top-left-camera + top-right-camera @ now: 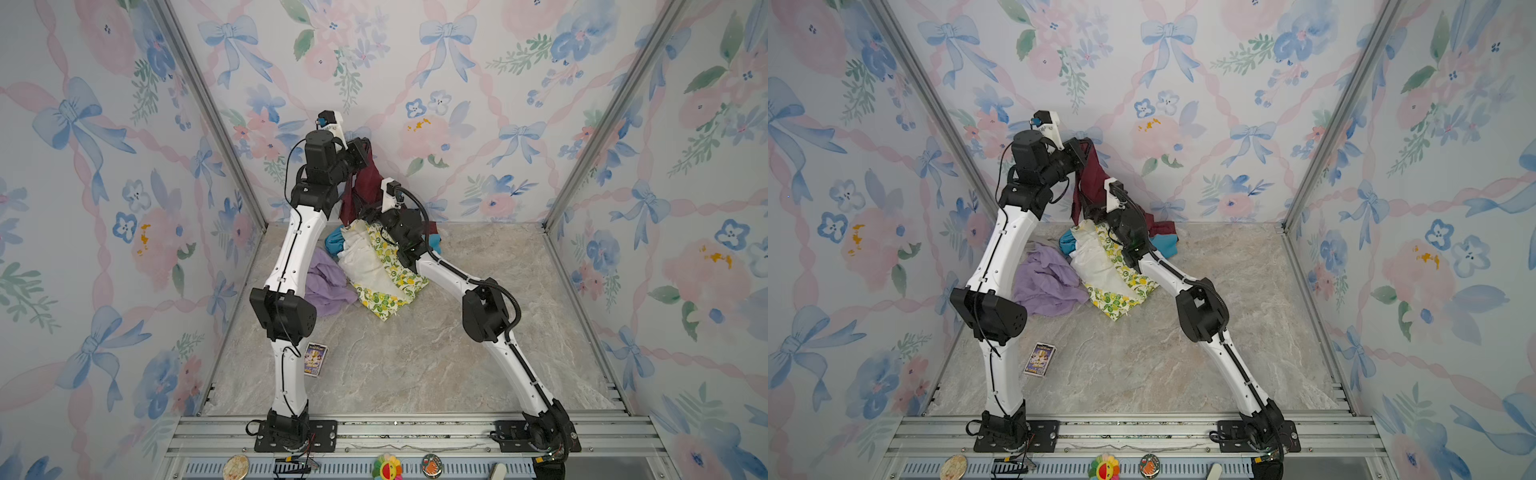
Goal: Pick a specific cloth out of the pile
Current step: 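Lift the maroon shirt up out of the pile with both grippers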
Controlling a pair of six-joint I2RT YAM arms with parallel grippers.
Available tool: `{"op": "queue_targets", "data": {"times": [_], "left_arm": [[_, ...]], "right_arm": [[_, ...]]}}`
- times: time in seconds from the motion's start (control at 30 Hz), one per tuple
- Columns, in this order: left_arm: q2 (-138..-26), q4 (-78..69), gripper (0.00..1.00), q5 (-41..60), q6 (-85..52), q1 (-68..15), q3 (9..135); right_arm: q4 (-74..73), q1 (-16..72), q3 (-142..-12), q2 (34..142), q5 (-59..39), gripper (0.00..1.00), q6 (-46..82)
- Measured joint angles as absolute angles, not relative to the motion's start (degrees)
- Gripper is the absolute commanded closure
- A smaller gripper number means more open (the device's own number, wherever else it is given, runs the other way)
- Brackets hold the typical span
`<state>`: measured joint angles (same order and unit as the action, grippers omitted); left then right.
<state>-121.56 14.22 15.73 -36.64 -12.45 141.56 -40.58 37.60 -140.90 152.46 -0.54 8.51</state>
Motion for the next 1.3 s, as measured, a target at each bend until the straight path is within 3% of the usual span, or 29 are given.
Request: {"op": "queue_targets", "data": {"times": [0.17,0.2,0.27,0.47,0.57,0.87,1.13,1.3], "left_arm": [[-121.6,14.2,1.0,15.9,-36.7,-13.7,141.6],[-121.6,14.2,1.0,15.9,-36.7,-14.0,141.6],[-121.6,14.2,1.0,16.0,-36.7,-15.0,141.6],[-121.6,13.7,1.0,16.9,-36.7,-18.0,140.3],[-121.7,13.8,1.0,17.1,-36.7,-18.7,139.0],[-121.1,13.2,1.0,17.0,-36.0,-17.1,135.9],[-119.9,13.3,1.0,17.1,-33.4,-13.7,131.1],[-119.8,12.0,0.84,19.0,-31.5,-14.5,130.6]], "right_arm": [[-39.7,37.6,-152.5,159.4,2.3,0.0,8.5],[-39.7,37.6,-152.5,159.5,2.7,0.05,8.5],[-40.1,37.5,-152.3,159.7,3.8,0.23,9.0],[-45.5,36.8,-148.2,159.5,5.2,0.63,10.7],[-47.3,36.3,-145.0,159.4,5.2,0.99,11.5],[-51.1,34.4,-136.0,153.0,6.9,1.0,16.2],[-43.3,31.9,-135.6,141.3,6.9,1.0,18.7],[-35.2,31.7,-141.1,139.0,4.7,1.0,17.6]]}}
